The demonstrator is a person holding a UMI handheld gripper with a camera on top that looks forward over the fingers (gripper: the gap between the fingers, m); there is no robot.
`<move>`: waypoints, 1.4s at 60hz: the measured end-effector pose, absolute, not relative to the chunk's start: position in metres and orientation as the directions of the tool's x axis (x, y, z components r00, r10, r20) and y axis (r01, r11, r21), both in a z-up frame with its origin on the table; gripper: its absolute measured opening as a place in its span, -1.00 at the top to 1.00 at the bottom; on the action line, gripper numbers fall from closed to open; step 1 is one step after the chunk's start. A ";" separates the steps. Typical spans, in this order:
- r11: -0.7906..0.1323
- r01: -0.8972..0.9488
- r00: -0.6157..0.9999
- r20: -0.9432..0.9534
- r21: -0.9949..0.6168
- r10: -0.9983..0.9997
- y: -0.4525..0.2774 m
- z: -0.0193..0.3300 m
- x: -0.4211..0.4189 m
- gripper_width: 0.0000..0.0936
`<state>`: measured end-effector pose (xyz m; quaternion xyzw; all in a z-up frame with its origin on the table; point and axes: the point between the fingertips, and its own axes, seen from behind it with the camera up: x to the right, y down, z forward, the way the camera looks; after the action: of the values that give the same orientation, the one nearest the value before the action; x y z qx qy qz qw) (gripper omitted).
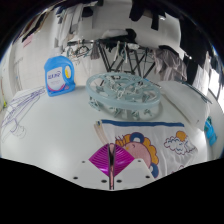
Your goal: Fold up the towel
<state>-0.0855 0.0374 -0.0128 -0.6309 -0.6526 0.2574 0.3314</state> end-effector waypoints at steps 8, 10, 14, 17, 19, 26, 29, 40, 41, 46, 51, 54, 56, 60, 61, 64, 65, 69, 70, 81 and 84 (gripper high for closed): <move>-0.050 0.666 0.051 -0.021 -0.745 0.998 0.046 0.018 -0.082 0.94; -0.062 0.660 0.053 -0.036 -0.749 0.998 0.047 0.030 -0.081 0.94; -0.084 0.643 0.054 -0.064 -0.761 0.996 0.060 0.060 -0.078 0.94; -0.101 0.628 0.066 -0.077 -0.771 0.995 0.076 0.082 -0.076 0.94; -0.116 0.618 0.079 -0.085 -0.777 0.993 0.089 0.094 -0.076 0.94; -0.153 0.587 0.135 -0.090 -0.795 0.987 0.150 0.123 -0.073 0.94; -0.144 0.579 0.160 -0.061 -0.802 0.985 0.182 0.125 -0.073 0.94; -0.144 0.613 0.227 -0.002 -0.777 0.974 0.267 0.085 -0.067 0.94; -0.140 0.617 0.227 0.005 -0.774 0.974 0.272 0.080 -0.066 0.93; -0.137 0.638 0.232 0.020 -0.758 0.972 0.285 0.060 -0.063 0.42; -0.075 0.640 0.228 0.096 -0.764 0.969 0.298 0.066 -0.055 -0.82; -0.062 0.633 0.216 0.099 -0.772 0.971 0.296 0.079 -0.047 -0.72; -0.064 0.631 0.211 0.092 -0.773 0.973 0.292 0.090 -0.037 -0.79; -0.051 0.631 0.194 0.094 -0.774 0.976 0.285 0.118 -0.014 -0.82; -0.045 0.629 0.192 0.099 -0.776 0.976 0.284 0.127 -0.006 -0.81; -0.028 0.626 0.182 0.112 -0.779 0.977 0.280 0.151 0.019 -0.82; -0.023 0.624 0.179 0.114 -0.781 0.977 0.278 0.159 0.028 -0.82; -0.013 0.620 0.170 0.118 -0.785 0.978 0.271 0.192 0.065 -0.82; -0.014 0.618 0.169 0.115 -0.786 0.979 0.270 0.198 0.073 -0.82; -0.027 0.593 0.173 0.095 -0.804 0.980 0.261 0.247 0.148 -0.82; -0.034 0.579 0.185 0.090 -0.814 0.979 0.261 0.254 0.160 -0.82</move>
<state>0.1599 0.2615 0.2545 -0.6695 -0.5817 0.2627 0.3800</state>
